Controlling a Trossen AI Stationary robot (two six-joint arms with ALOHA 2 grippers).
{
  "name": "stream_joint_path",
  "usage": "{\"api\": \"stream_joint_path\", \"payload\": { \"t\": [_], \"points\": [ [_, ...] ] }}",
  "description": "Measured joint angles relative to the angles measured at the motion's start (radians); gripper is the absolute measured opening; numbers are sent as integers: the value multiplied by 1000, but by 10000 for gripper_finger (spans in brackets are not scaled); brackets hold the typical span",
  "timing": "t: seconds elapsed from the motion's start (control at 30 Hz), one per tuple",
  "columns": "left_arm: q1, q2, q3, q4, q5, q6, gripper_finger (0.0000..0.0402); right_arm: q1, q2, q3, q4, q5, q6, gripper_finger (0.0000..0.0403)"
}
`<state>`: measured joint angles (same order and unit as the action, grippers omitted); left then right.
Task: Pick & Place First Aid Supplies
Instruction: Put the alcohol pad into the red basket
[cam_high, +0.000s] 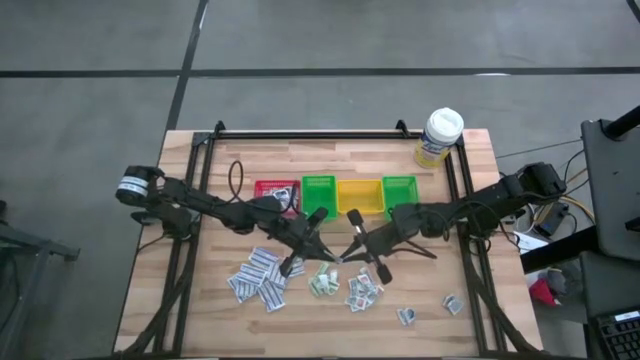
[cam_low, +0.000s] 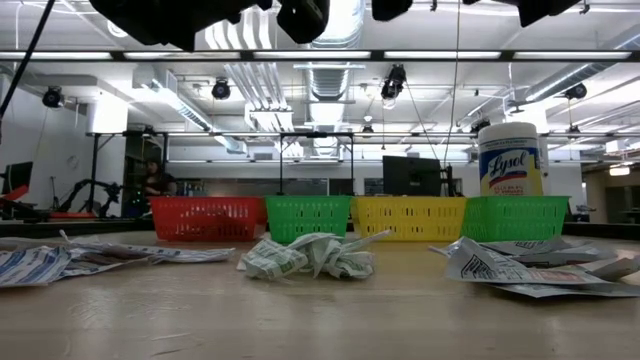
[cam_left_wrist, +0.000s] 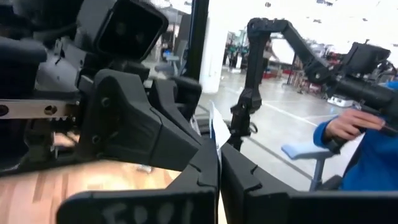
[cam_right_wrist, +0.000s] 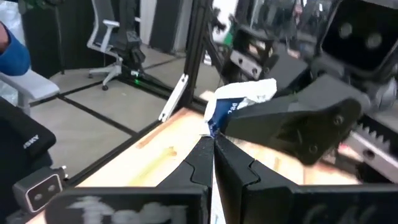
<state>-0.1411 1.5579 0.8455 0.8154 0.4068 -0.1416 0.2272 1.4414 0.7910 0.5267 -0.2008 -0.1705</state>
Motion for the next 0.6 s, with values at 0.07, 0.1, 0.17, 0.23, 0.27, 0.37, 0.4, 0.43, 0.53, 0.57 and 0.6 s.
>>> {"api": "stream_joint_path", "payload": {
  "t": [0.07, 0.1, 0.17, 0.23, 0.27, 0.37, 0.4, 0.43, 0.53, 0.57, 0.6],
  "points": [
    [2, -8, 0, -42, -1, -1, 1, 0, 0, 0, -33, 17, 34, 9],
    [2, -16, 0, -68, -8, -1, 1, 0, 0, 0, -53, 20, 38, 10],
    [2, -32, 0, -113, -40, -1, 1, -1, 0, 0, -97, 28, 59, 16],
    [2, -53, 1, -168, -84, 0, 0, -1, 0, 0, -143, 40, 89, 27],
    [2, -61, 1, -194, -108, 0, 0, -1, 0, 0, -166, 49, 105, 33],
    [2, -92, 1, -286, -189, 3, 0, -1, 0, 0, -256, 52, 145, 53],
    [2, -106, 1, -319, -222, 6, 0, -1, 0, 0, -285, 52, 154, 59],
    [2, -119, 1, -350, -265, 7, 0, -1, 0, 0, -312, 52, 161, 65],
    [2, -161, 1, -490, -434, 9, 0, -1, 0, 0, -376, 52, 207, 77],
    [2, -174, 1, -547, -500, 8, 0, -1, 0, 0, -394, 52, 225, 80],
    [2, -186, 1, -603, -567, 3, 0, -1, 0, 0, -410, 52, 238, 82]
  ]
}}
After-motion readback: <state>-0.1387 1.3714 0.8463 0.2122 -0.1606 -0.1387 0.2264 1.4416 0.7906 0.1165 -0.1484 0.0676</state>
